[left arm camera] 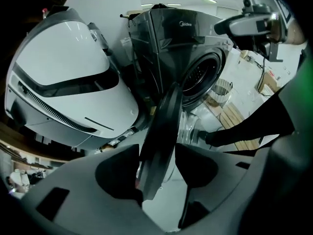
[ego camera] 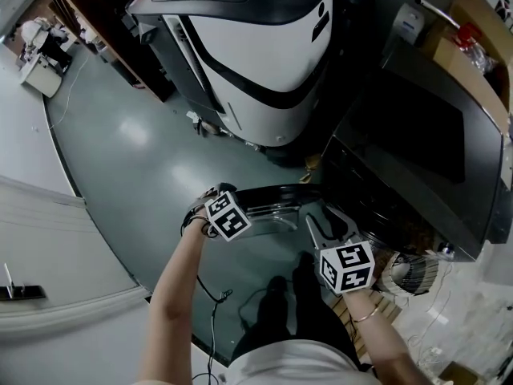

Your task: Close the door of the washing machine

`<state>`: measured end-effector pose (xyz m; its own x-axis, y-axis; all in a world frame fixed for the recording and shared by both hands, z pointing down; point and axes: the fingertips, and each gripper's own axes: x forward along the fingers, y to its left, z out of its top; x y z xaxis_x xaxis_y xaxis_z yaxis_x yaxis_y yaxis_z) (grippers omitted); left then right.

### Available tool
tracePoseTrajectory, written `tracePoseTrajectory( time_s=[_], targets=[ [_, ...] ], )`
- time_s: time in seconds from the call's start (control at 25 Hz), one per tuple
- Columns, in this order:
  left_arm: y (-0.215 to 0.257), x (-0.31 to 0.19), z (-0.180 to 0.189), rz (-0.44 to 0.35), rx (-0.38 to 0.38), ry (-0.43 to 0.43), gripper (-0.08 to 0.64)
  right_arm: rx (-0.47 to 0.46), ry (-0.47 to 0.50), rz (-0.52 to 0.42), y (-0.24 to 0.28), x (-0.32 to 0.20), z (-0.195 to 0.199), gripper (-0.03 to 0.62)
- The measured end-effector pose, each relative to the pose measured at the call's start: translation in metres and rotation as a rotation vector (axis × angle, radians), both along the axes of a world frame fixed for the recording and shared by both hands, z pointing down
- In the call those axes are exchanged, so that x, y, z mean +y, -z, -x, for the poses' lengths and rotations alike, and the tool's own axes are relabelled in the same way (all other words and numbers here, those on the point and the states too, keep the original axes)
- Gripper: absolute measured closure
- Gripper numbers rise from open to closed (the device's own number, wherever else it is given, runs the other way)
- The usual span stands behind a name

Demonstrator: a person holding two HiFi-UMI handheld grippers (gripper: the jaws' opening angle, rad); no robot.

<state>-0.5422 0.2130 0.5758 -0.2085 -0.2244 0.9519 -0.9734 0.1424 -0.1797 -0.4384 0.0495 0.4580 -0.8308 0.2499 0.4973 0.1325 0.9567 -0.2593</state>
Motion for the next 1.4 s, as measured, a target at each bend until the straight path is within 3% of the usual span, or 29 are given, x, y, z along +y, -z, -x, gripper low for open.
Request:
tracePoseTrajectory(
  time_s=[0.28,0.56,1.2,1.4],
  targets=[
    [-0.002,0.006,-0.022,0.036,-0.007,-0.039,0.337,-0.002,-0.036,0.002,0.002,0.003,-0.02,0.445],
    [-0.002,0.013,-0.066,0.038,0.024,-0.073,0.354,-0.009,-0.084,-0.001,0.01,0.017,-0.052,0.448],
    [-0.001,0.003,-0.171,-0.014,0.149,0.125,0.36,-0.023,-0.287,-0.013,0.02,0.05,-0.167,0.453],
    [-0.001,-0.01,-0.203,-0.015,0.182,0.125,0.36,0.007,-0.362,-0.005,0.01,0.044,-0.207,0.453]
  ],
)
